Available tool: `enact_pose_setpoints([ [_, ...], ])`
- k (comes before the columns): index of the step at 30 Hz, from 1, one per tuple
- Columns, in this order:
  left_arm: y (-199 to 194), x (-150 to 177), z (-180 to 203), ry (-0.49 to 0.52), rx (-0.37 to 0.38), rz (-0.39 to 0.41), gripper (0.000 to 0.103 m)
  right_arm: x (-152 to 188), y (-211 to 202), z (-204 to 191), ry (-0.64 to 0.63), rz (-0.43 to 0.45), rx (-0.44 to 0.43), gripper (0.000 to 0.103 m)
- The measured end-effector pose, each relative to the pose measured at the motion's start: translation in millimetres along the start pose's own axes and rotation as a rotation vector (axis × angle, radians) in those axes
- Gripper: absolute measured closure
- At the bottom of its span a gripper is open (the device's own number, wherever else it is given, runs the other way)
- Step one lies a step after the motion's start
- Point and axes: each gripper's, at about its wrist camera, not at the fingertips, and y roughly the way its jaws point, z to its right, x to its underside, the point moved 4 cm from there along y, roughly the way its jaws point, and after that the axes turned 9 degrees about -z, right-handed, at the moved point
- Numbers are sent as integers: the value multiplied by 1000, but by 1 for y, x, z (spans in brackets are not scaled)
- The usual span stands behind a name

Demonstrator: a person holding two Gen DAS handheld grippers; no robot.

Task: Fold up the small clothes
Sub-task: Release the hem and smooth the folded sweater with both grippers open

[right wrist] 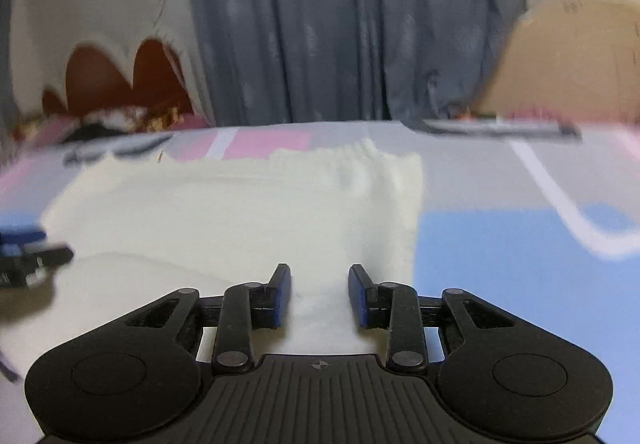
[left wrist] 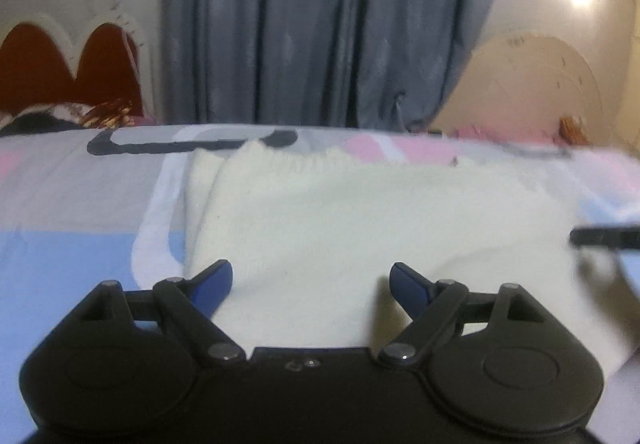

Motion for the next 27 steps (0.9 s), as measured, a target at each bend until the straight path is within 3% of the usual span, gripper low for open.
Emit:
enact_pose_setpoints([
  [3,-3,-4,31,8,64,21,17,-2,-17,-36,-60,60,-62,71],
  [7,14,7,63,79,61,-44,17,8,-1,-81,-162,-18,-93,71],
  [10,7,30,62,147,11,-56,17,26,5,-83,-214,-54,-43,71],
  [14,-13,52,41,112,6,-42,17,52,-20,-62,-227,-45,-7,71],
  [19,-21,48,56,55,18,-45,17,53,-32,-67,-81,-27,-77,71],
  [22,-29,57,64,39,27,-50,19,57,-40,-91,-112,-30,-115,71],
  [27,-44,80,52,54,-51,-62,16,79,-45,-97,-181,-47,-67,71],
])
